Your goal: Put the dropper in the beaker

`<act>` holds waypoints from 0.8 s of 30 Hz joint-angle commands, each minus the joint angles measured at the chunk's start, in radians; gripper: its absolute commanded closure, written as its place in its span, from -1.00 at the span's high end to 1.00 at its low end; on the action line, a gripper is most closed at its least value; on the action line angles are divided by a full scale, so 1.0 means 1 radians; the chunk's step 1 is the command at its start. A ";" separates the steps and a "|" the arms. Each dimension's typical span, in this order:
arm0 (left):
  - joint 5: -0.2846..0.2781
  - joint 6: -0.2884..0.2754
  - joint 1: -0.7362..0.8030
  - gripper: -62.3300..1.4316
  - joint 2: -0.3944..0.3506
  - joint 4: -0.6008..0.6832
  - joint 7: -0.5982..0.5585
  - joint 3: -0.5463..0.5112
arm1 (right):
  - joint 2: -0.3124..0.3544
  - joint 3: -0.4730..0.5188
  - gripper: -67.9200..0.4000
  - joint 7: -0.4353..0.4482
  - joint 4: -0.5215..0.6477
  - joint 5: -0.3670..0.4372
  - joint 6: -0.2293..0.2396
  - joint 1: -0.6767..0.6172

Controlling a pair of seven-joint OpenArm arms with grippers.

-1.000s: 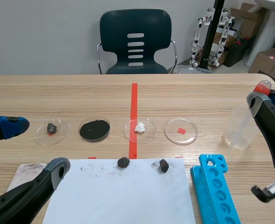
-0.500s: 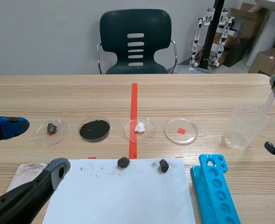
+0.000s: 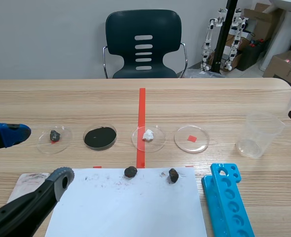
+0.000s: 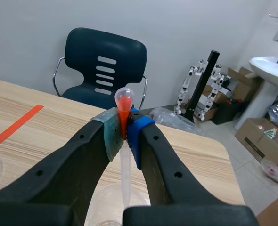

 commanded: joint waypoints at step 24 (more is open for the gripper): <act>-0.014 -0.002 0.000 0.80 0.002 0.006 -0.014 0.001 | 0.002 -0.199 -0.93 0.039 -0.393 -0.035 0.193 0.346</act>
